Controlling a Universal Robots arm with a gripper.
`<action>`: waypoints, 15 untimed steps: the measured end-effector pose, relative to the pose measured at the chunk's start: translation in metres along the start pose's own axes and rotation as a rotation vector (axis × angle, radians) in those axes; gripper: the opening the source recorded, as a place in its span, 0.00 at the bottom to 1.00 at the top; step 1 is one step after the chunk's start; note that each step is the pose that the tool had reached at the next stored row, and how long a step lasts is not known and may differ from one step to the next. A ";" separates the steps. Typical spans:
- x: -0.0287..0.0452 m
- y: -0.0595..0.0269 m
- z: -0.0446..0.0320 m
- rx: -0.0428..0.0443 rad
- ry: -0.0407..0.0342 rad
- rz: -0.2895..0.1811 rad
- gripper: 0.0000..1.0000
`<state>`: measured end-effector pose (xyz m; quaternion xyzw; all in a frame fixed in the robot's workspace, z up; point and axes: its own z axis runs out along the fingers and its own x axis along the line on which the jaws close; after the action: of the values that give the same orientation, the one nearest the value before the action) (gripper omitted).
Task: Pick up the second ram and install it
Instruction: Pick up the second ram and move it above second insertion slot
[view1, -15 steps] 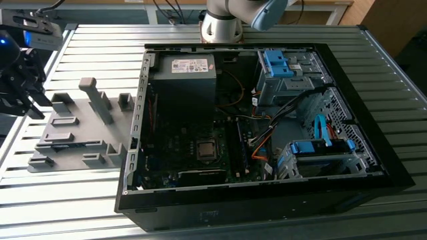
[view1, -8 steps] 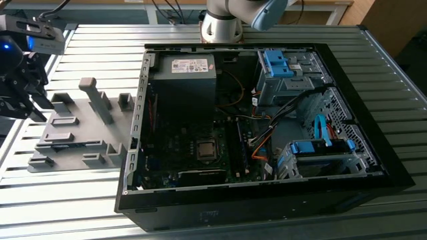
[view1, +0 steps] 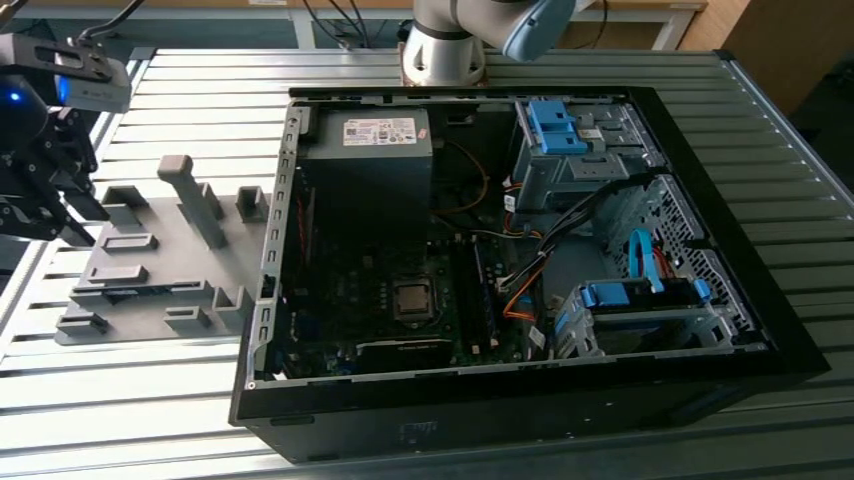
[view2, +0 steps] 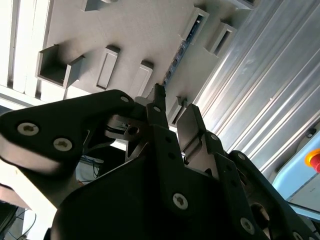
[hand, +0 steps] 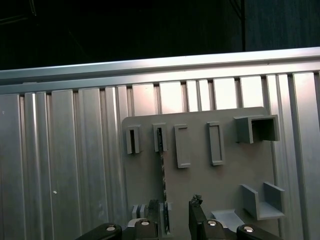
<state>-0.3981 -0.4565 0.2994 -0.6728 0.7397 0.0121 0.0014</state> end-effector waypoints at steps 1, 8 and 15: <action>0.0003 0.0003 0.0004 0.0001 -0.0001 0.000 0.37; 0.0023 0.0021 0.0064 0.0000 0.0000 -0.001 0.37; 0.0027 0.0019 0.0139 -0.0001 0.0001 -0.001 0.37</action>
<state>-0.4004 -0.4588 0.2856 -0.6730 0.7395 0.0120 0.0013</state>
